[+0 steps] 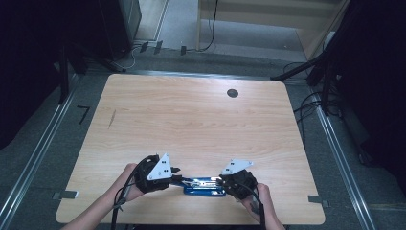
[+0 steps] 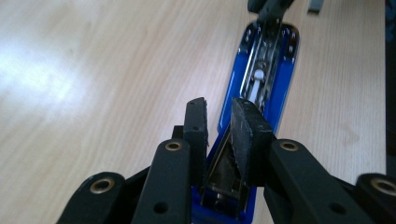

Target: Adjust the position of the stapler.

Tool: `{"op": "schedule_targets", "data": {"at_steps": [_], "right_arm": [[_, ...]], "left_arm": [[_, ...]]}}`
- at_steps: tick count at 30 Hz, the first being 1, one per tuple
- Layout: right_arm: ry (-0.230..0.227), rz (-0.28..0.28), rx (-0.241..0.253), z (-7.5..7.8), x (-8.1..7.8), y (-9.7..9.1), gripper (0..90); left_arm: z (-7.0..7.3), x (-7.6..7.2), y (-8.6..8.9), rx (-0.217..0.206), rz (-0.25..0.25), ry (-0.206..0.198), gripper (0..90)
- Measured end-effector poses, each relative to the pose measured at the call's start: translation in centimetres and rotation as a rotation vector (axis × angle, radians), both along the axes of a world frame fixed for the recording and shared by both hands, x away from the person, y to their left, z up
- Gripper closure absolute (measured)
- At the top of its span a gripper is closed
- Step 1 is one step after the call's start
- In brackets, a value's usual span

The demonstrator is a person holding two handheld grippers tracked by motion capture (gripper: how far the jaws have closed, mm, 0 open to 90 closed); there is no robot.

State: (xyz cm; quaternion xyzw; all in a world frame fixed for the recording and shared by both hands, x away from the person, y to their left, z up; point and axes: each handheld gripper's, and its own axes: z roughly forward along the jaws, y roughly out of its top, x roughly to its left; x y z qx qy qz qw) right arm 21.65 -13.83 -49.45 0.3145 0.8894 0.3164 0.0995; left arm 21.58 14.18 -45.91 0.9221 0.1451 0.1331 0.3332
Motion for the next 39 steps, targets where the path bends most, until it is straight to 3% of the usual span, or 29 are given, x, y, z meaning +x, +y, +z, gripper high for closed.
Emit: {"op": "schedule_targets", "data": {"at_steps": [6, 9, 10, 11, 12, 16, 26, 37, 38, 39], "right_arm": [[0.022, -0.007, 0.024, -0.3, 0.2, -0.3, 81.2], [0.024, -0.008, 0.025, -0.3, 0.2, -0.3, 81.2], [0.022, -0.009, 0.027, -0.3, 0.2, -0.3, 81.1], [0.022, -0.009, 0.027, -0.3, 0.2, -0.3, 81.1], [0.03, -0.017, 0.03, -0.4, 0.2, -0.3, 81.1], [0.023, -0.016, 0.027, -0.4, 0.1, -0.3, 81.1], [0.037, -0.021, 0.021, -0.8, 0.2, -0.3, 81.2], [0.028, -0.023, 0.032, -0.8, 0.2, -0.4, 77.6], [0.019, -0.032, 0.062, -0.4, 0.2, -0.7, 74.3], [0.019, -0.032, 0.062, -0.4, 0.2, -0.7, 74.3]], "left_arm": [[-0.8, 0.2, -0.2, 0.033, -0.002, 0.016, 77.4], [-1.4, 0.4, -0.1, 0.057, 0.0, 0.037, 77.3], [-2.1, 0.6, 0.0, 0.083, -0.005, 0.062, 77.3], [-2.1, 0.6, 0.0, 0.083, -0.005, 0.062, 76.9], [-2.4, 0.9, 0.2, 0.049, -0.001, 0.087, 76.9], [-2.3, 1.0, 0.3, 0.054, 0.001, 0.091, 75.9], [-1.9, 1.5, 1.4, 0.016, -0.038, 0.132, 66.6], [-2.2, 1.3, 1.1, 0.037, -0.046, 0.13, 81.8], [-2.4, 1.2, 1.0, 0.037, -0.044, 0.127, 82.4], [-2.4, 1.2, 1.0, 0.037, -0.044, 0.127, 82.6]]}}
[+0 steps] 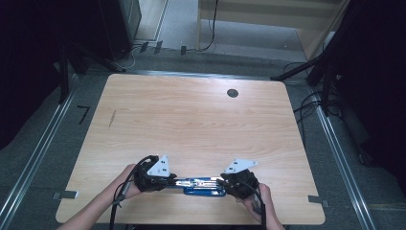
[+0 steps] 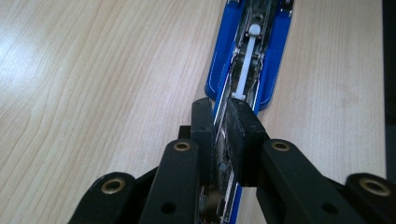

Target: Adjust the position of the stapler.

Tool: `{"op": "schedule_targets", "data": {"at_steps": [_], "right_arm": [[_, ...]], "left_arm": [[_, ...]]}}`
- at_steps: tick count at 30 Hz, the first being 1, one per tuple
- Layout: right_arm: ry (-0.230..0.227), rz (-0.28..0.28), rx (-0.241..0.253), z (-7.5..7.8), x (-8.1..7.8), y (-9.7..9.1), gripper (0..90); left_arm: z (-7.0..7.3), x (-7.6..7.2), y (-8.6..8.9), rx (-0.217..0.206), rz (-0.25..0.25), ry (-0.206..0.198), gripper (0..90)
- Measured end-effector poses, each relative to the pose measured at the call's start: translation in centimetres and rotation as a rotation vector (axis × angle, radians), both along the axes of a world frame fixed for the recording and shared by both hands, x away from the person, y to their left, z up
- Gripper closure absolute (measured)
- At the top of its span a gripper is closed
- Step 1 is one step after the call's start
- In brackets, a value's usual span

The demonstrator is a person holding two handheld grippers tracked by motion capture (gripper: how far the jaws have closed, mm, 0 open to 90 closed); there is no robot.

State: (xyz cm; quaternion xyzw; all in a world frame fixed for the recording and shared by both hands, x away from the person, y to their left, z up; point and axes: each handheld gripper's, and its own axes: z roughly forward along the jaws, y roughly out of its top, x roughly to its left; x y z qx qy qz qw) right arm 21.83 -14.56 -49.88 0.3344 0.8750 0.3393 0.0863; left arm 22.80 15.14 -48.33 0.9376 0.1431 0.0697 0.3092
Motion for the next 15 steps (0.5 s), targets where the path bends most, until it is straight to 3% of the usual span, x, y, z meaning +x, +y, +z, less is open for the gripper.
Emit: {"op": "schedule_targets", "data": {"at_steps": [2, 3, 4, 7, 12, 15], "right_arm": [[-0.011, 0.0, -0.012, 0.1, 0.0, -0.1, 70.7], [-0.024, 0.0, -0.02, 0.2, -0.1, 0.0, 62.0], [-0.024, 0.0, -0.02, 0.2, -0.1, 0.0, 62.0], [-0.041, -0.009, -0.033, 0.6, -0.2, 0.0, 48.7], [-0.049, -0.019, -0.021, 1.1, -0.3, -0.5, 39.5], [-0.096, -0.045, -0.008, 1.8, -0.4, -1.4, 36.9]], "left_arm": [[0.0, 0.0, -0.1, 0.004, 0.004, -0.004, 82.5], [0.0, 0.0, -0.1, 0.004, 0.007, -0.004, 82.5], [0.0, 0.0, -0.1, 0.004, 0.007, -0.004, 82.4], [0.0, 0.1, 0.0, -0.002, 0.023, -0.005, 82.1], [0.0, 0.2, 0.0, -0.007, 0.032, -0.001, 79.9], [-0.1, 0.2, 0.0, -0.01, 0.036, 0.004, 79.4]]}}
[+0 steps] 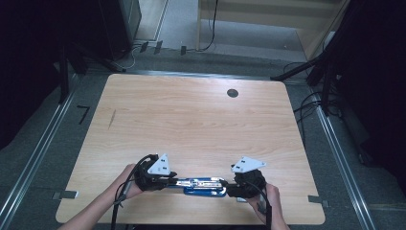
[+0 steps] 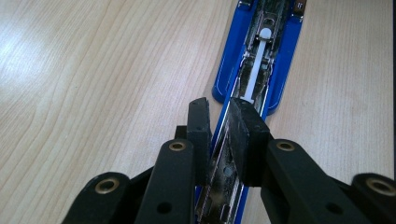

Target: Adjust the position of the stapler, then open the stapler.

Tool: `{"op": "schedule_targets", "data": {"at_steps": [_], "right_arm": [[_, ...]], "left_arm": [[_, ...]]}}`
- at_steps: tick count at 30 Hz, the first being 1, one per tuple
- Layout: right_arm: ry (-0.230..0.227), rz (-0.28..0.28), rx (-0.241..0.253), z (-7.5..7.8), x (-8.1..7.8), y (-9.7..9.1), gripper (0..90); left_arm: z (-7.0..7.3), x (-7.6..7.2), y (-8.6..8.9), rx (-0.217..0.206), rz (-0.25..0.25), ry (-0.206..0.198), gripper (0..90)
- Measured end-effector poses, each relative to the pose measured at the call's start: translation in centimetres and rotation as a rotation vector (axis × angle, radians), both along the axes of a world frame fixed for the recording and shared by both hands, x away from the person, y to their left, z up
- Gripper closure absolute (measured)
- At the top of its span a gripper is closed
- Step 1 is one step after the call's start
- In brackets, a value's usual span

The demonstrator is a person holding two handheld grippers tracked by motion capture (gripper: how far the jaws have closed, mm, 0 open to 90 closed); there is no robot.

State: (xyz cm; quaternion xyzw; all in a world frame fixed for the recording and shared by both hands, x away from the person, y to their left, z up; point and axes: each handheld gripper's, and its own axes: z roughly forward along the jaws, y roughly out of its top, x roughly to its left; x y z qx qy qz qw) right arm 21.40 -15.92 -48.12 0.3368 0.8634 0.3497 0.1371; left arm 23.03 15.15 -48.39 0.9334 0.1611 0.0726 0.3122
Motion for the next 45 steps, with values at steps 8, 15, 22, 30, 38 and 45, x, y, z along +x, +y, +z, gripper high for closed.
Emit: {"op": "schedule_targets", "data": {"at_steps": [8, 15, 22, 30, 38, 45], "right_arm": [[-0.024, 0.028, -0.207, 1.2, -0.1, -0.2, 26.2], [0.15, 0.043, -0.094, 1.1, -0.2, -1.8, 19.1], [0.132, 0.051, -0.054, 1.0, -1.5, -4.4, 24.9], [0.161, 0.038, -0.071, 0.1, -2.2, -5.3, 27.5], [0.175, 0.106, -0.116, -0.8, -2.2, -3.9, 33.1], [0.175, 0.134, -0.147, -1.6, -2.2, -3.6, 41.5]], "left_arm": [[0.0, -0.1, -0.1, -0.002, 0.014, -0.001, 79.2], [0.0, -0.2, -0.3, 0.002, 0.003, 0.0, 84.0], [0.0, -0.2, -0.4, 0.004, -0.005, -0.001, 85.2], [0.0, -0.2, -0.5, 0.006, -0.004, -0.002, 85.2], [0.0, -0.2, -0.5, 0.005, -0.007, -0.003, 85.1], [0.0, -0.1, -0.5, 0.007, -0.011, -0.006, 84.5]]}}
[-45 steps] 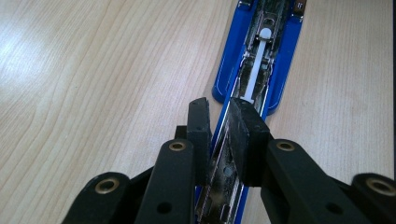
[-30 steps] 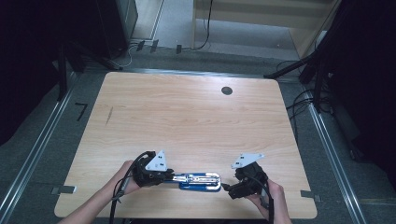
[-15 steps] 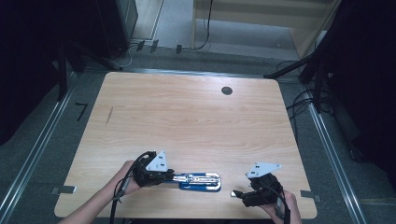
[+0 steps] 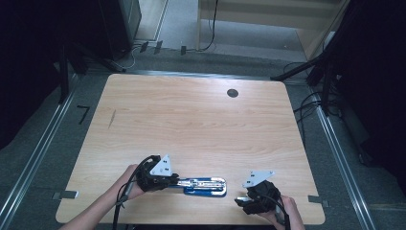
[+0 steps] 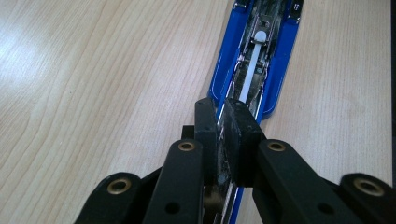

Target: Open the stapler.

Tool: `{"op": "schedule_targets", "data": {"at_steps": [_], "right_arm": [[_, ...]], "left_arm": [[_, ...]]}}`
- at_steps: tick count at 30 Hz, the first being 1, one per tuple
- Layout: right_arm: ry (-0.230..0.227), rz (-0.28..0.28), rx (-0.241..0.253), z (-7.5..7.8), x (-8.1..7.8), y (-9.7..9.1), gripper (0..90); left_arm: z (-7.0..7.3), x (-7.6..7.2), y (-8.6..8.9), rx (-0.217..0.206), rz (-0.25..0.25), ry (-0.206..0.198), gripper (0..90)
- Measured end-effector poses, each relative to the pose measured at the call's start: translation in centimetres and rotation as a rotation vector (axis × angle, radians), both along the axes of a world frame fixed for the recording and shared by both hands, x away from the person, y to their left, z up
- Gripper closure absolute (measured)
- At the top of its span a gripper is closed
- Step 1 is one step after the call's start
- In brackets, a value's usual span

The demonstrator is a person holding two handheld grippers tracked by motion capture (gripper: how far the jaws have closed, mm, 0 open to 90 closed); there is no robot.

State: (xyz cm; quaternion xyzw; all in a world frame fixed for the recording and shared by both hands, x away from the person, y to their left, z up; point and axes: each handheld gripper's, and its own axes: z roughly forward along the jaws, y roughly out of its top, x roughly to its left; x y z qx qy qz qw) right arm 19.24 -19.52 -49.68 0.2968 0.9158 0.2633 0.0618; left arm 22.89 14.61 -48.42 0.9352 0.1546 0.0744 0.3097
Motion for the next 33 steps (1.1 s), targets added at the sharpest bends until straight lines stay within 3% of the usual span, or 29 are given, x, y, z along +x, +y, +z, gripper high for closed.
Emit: {"op": "schedule_targets", "data": {"at_steps": [17, 23, 33], "right_arm": [[0.027, 0.052, -0.05, -1.7, 0.2, 1.5, 73.7], [0.033, 0.026, -0.052, -1.8, 0.2, 1.3, 77.3], [0.042, -0.025, -0.027, -1.0, 0.3, 0.7, 73.7]], "left_arm": [[0.0, 0.0, -0.1, 0.005, -0.003, 0.001, 83.9], [0.0, 0.1, -0.1, 0.005, -0.005, 0.002, 83.9], [0.0, 0.1, -0.1, 0.004, -0.004, 0.003, 83.9]]}}
